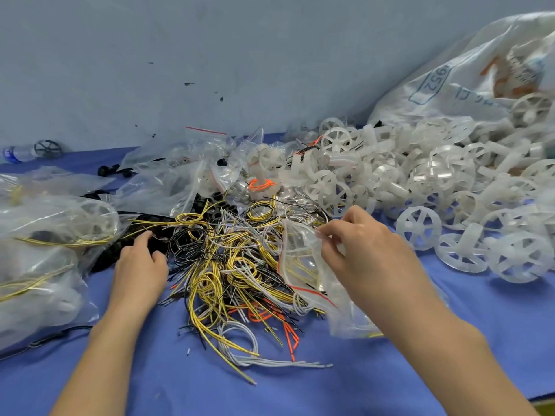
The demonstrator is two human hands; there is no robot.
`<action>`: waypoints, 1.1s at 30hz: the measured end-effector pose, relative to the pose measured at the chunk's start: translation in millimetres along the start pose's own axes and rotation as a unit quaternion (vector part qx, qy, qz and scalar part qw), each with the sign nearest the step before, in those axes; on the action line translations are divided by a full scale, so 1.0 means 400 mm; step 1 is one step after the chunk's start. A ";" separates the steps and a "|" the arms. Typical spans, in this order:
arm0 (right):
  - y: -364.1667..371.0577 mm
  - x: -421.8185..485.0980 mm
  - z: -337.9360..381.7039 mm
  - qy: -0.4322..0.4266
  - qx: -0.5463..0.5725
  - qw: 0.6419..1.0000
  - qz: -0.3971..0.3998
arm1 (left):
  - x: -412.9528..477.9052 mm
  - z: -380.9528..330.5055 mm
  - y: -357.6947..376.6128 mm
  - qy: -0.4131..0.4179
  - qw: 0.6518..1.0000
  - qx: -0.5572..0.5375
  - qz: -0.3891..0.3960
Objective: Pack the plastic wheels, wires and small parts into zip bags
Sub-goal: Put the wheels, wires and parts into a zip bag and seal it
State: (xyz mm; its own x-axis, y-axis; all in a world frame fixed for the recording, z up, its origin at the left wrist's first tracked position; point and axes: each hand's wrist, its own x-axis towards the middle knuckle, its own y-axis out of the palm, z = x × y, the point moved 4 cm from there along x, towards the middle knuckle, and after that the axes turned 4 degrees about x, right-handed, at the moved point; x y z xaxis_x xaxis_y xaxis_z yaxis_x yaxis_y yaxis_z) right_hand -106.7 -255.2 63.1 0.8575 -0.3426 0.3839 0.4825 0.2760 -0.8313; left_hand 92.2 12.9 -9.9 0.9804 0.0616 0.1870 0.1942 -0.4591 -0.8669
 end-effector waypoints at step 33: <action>0.005 0.007 0.009 0.049 0.178 0.983 -0.025 | -0.280 -0.388 -0.114 0.267 0.875 -0.265 0.305</action>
State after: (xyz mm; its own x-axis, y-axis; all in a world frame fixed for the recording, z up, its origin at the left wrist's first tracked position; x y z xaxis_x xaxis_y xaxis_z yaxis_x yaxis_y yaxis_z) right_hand -102.6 -252.5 63.9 0.8186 -0.4428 0.3658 0.5700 0.5475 -0.6126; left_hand -31.6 -110.7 80.6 0.7131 -0.6968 0.0765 -0.5419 -0.6172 -0.5705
